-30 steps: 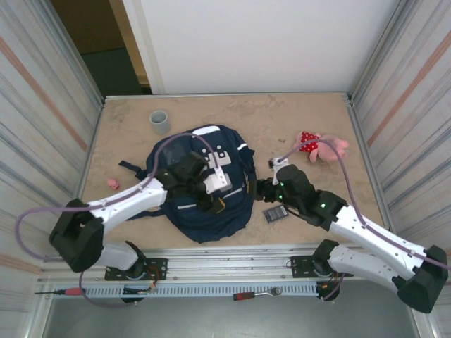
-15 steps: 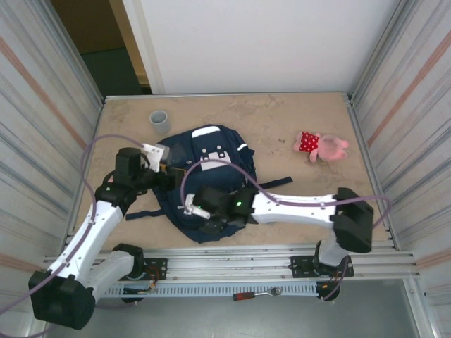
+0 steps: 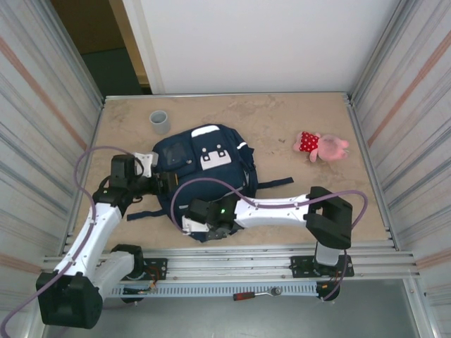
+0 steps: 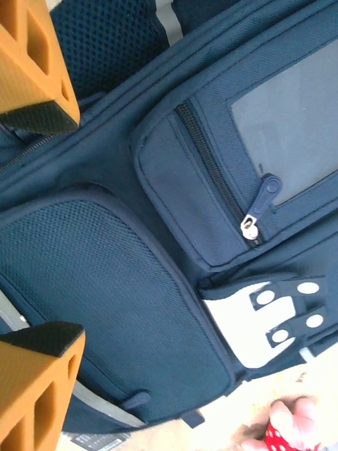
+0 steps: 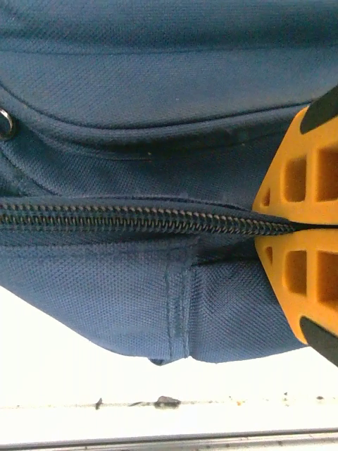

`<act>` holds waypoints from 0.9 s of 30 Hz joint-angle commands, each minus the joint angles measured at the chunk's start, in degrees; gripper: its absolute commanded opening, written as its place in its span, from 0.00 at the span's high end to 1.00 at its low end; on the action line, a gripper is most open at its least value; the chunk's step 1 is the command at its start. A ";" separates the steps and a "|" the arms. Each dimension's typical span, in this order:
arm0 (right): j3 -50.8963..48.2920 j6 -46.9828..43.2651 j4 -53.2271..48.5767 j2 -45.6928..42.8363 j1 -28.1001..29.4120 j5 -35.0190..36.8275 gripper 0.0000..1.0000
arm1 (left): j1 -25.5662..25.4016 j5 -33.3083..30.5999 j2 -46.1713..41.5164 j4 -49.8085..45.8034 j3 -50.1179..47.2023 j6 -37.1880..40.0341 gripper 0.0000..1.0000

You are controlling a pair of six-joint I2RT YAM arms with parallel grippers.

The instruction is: Pack books, pencil case, and school supplies into a backpack

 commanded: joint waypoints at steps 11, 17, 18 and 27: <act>-5.54 -7.04 -1.15 -23.74 -12.14 -5.12 1.00 | 3.58 14.33 5.78 -6.21 5.21 47.89 0.39; -6.30 -7.92 -1.08 -25.78 -13.72 -5.52 1.00 | 3.58 11.22 14.44 -11.43 8.44 59.14 0.41; -6.53 -7.82 -0.80 -26.05 -13.72 -5.72 1.00 | 3.58 10.42 15.59 -12.45 9.01 60.73 0.42; -7.66 -6.49 0.82 -26.54 -13.63 -6.96 1.00 | 3.58 5.28 21.54 -11.57 8.65 71.83 0.45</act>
